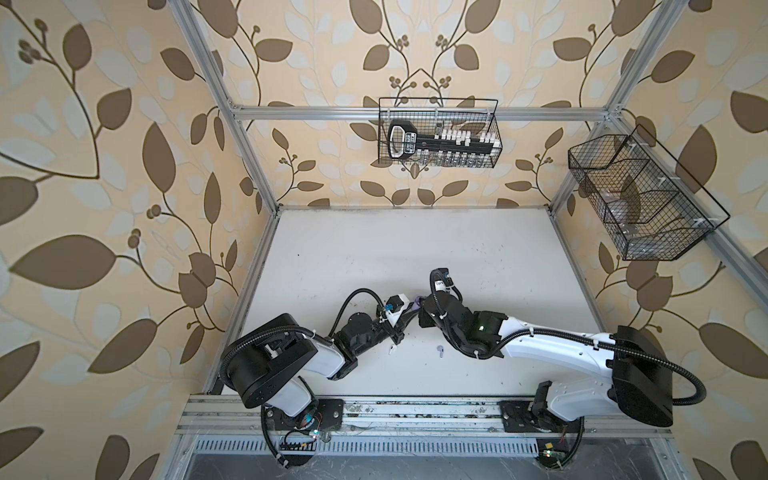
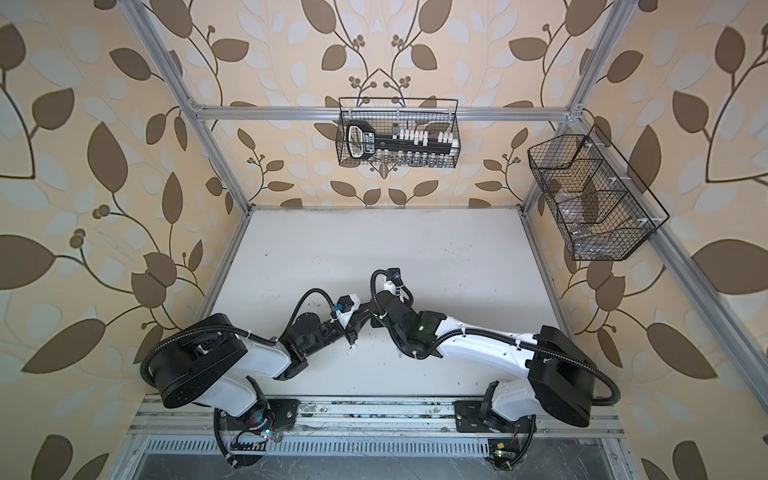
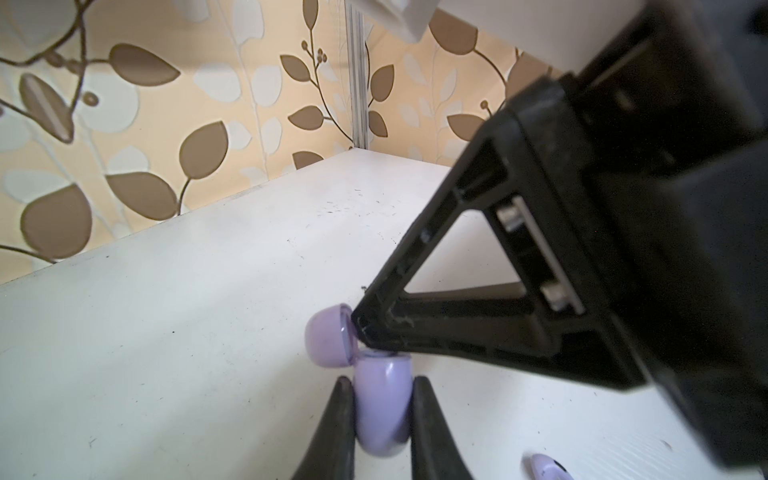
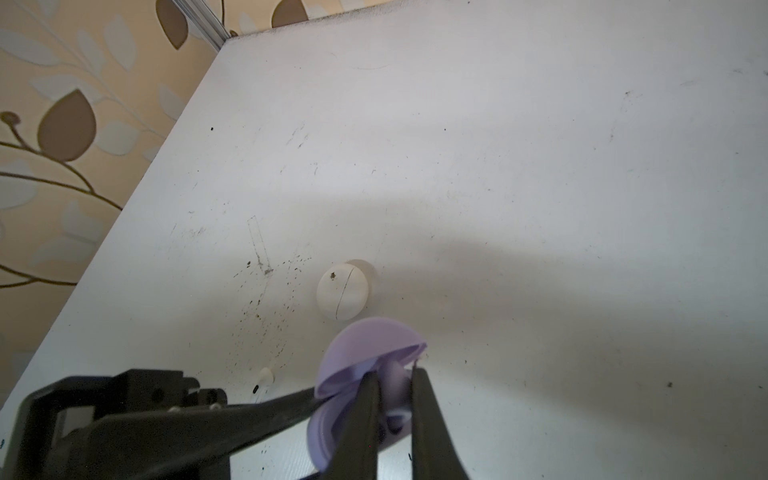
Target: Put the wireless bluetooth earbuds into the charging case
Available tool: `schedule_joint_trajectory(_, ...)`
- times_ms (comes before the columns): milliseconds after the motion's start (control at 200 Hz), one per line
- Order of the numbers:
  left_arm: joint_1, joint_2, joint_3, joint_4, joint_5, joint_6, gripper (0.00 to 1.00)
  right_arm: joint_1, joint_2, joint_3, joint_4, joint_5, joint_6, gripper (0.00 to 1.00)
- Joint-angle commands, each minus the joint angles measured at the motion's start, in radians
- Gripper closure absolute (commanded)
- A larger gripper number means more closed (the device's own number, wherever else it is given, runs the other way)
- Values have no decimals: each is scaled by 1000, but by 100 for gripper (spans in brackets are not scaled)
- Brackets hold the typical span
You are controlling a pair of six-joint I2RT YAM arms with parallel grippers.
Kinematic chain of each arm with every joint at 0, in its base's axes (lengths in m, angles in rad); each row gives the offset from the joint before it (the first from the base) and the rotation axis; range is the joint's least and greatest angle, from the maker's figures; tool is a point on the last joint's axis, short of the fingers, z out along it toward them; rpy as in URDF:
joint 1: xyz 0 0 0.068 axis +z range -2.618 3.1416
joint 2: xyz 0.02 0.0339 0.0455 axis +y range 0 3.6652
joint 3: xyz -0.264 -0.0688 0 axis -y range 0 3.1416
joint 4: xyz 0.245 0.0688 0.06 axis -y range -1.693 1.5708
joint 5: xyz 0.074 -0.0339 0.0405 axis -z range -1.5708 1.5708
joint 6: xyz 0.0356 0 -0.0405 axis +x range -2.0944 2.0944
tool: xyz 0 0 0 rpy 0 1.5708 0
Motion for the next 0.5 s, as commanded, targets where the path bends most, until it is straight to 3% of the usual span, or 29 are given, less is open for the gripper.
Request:
schedule_joint_trajectory(0,8,-29,-1,109,17,21,100,1,-14,-19,-21,-70,36,87)
schedule_joint_trajectory(495,8,-48,-2,115,75,26,100,-60,-93,-43,-8,-130,51,75)
